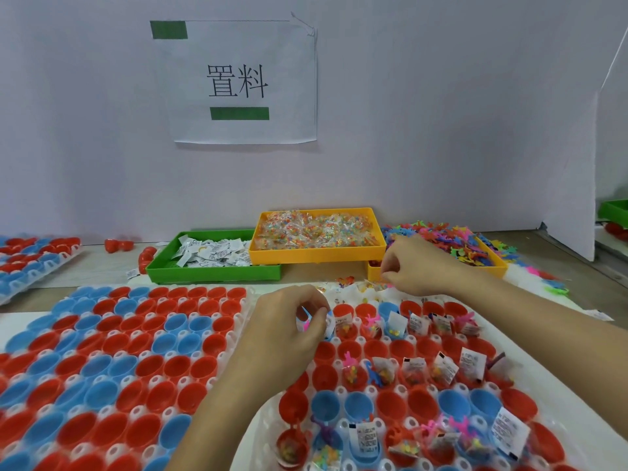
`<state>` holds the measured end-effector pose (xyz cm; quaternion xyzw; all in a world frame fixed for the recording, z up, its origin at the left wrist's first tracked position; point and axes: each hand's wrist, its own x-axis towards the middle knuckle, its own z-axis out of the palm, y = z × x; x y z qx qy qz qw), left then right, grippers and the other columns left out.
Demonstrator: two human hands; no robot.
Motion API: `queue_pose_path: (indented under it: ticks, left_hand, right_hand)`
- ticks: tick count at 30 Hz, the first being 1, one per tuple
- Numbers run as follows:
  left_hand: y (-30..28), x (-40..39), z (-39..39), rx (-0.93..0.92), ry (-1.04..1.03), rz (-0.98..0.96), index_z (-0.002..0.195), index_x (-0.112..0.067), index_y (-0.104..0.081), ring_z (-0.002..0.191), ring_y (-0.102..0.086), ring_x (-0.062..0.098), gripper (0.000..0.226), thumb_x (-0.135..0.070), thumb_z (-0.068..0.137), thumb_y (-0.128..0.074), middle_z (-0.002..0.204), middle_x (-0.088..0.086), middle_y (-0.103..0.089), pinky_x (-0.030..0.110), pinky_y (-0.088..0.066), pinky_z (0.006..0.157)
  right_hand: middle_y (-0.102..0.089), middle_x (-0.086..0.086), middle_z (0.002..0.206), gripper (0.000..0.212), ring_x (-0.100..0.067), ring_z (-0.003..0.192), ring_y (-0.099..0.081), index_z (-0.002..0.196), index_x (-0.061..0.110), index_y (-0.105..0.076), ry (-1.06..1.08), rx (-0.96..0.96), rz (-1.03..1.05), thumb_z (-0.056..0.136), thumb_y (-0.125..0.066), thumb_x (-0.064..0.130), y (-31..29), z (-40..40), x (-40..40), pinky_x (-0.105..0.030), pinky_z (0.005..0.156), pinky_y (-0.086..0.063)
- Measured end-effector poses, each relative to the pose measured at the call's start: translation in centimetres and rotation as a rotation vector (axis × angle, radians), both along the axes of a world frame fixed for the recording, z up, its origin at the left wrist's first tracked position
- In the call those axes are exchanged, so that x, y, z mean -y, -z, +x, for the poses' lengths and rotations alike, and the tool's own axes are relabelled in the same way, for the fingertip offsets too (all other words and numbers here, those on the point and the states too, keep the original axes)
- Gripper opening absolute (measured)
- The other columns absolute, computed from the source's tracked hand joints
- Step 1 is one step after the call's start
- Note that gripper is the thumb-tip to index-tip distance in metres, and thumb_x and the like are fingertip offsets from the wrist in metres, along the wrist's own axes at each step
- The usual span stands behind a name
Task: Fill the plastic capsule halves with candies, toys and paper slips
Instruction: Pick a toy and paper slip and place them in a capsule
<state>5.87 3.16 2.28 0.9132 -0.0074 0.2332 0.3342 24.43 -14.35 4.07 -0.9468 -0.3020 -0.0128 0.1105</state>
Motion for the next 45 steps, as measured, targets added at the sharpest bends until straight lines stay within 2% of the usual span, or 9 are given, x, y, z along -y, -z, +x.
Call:
queue_pose_path:
  ticks: [6, 9, 18, 24, 27, 31, 34, 40, 45]
  left_hand:
    - [-0.1, -0.3, 0.0, 0.066, -0.023, -0.007, 0.081, -0.017, -0.071, 0.082, -0.058, 0.004, 0.014, -0.009, 0.090, -0.063, 0.077, -0.012, -0.066, 0.010, -0.042, 0.062]
    - [-0.2, -0.4, 0.0, 0.069, -0.024, -0.008, 0.083, -0.016, -0.071, 0.084, -0.057, 0.004, 0.013, -0.010, 0.091, -0.062, 0.078, -0.013, -0.066, 0.009, -0.042, 0.062]
    - [-0.3, -0.3, -0.1, 0.065, -0.019, -0.027, 0.084, -0.018, -0.070, 0.084, -0.057, 0.004, 0.014, -0.012, 0.092, -0.061, 0.080, -0.012, -0.066, 0.014, -0.046, 0.068]
    - [-0.4, -0.2, -0.2, 0.063, -0.012, -0.028, 0.082, -0.018, -0.069, 0.082, -0.057, 0.005, 0.015, -0.011, 0.092, -0.061, 0.079, -0.012, -0.066, 0.018, -0.047, 0.070]
    - [-0.5, -0.2, -0.2, 0.065, -0.008, -0.034, 0.082, -0.018, -0.069, 0.083, -0.057, 0.005, 0.015, -0.010, 0.091, -0.061, 0.078, -0.012, -0.066, 0.015, -0.046, 0.068]
    - [-0.4, -0.3, -0.2, 0.050, -0.008, -0.040, 0.083, -0.018, -0.070, 0.082, -0.057, 0.005, 0.015, -0.011, 0.092, -0.061, 0.079, -0.012, -0.066, 0.014, -0.045, 0.066]
    - [-0.3, -0.4, -0.1, 0.042, -0.007, -0.061, 0.083, -0.018, -0.070, 0.082, -0.057, 0.005, 0.014, -0.011, 0.092, -0.061, 0.079, -0.012, -0.066, 0.014, -0.046, 0.066]
    - [-0.1, -0.1, 0.0, 0.041, -0.013, -0.120, 0.086, -0.022, -0.069, 0.078, -0.058, 0.001, 0.015, -0.012, 0.092, -0.060, 0.077, -0.015, -0.064, 0.010, -0.041, 0.058]
    - [-0.2, 0.5, 0.1, 0.043, -0.046, -0.372, 0.109, -0.035, -0.059, 0.087, -0.062, -0.004, 0.020, -0.035, 0.090, -0.067, 0.093, -0.018, -0.067, 0.011, -0.048, 0.065]
  right_hand:
    - [-0.067, 0.000, 0.077, 0.008, -0.016, 0.056, -0.059, 0.091, 0.017, -0.073, 0.068, 0.101, -0.167, 0.083, -0.071, 0.018, -0.2, 0.3, -4.3, -0.037, 0.064, -0.061]
    - [-0.055, 0.002, 0.070, 0.014, -0.015, 0.052, -0.052, 0.079, 0.020, -0.060, 0.076, 0.162, -0.282, 0.083, -0.074, 0.017, -0.1, 0.4, -5.7, -0.030, 0.052, -0.047]
    - [-0.036, 0.002, 0.072, 0.042, -0.013, 0.056, -0.035, 0.069, 0.022, -0.029, 0.096, 0.197, -0.331, 0.081, -0.067, 0.007, 0.4, 0.3, -6.0, -0.035, 0.063, -0.037]
    - [-0.037, 0.002, 0.070, 0.044, -0.014, 0.056, -0.037, 0.067, 0.021, -0.028, 0.085, 0.192, -0.356, 0.082, -0.067, 0.007, 0.2, 0.2, -5.9, -0.037, 0.064, -0.039]
    - [-0.042, 0.000, 0.071, 0.037, -0.015, 0.055, -0.043, 0.068, 0.019, -0.034, 0.085, 0.155, -0.356, 0.081, -0.064, 0.003, 0.2, 0.2, -5.9, -0.032, 0.051, -0.038]
    - [-0.064, -0.010, 0.077, 0.010, -0.019, 0.062, -0.061, 0.075, 0.011, -0.060, 0.067, -0.002, -0.189, 0.083, -0.062, 0.006, -0.1, 0.8, -5.4, -0.031, 0.058, -0.055]
    - [-0.070, -0.001, 0.082, 0.014, -0.009, 0.068, -0.059, 0.082, 0.010, -0.075, 0.007, -0.073, -0.003, 0.089, -0.064, 0.014, -0.7, 1.0, -4.1, -0.023, 0.059, -0.048]
    - [-0.069, 0.003, 0.080, 0.018, -0.007, 0.068, -0.064, 0.085, 0.014, -0.072, -0.140, -0.357, 0.423, 0.098, -0.062, 0.021, -3.1, -1.9, -1.5, -0.020, 0.061, -0.046]
    - [-0.072, 0.008, 0.078, 0.016, -0.007, 0.072, -0.064, 0.092, 0.014, -0.071, -0.336, -0.572, 0.497, 0.101, -0.059, 0.022, -3.8, -5.8, -1.3, -0.018, 0.060, -0.049]
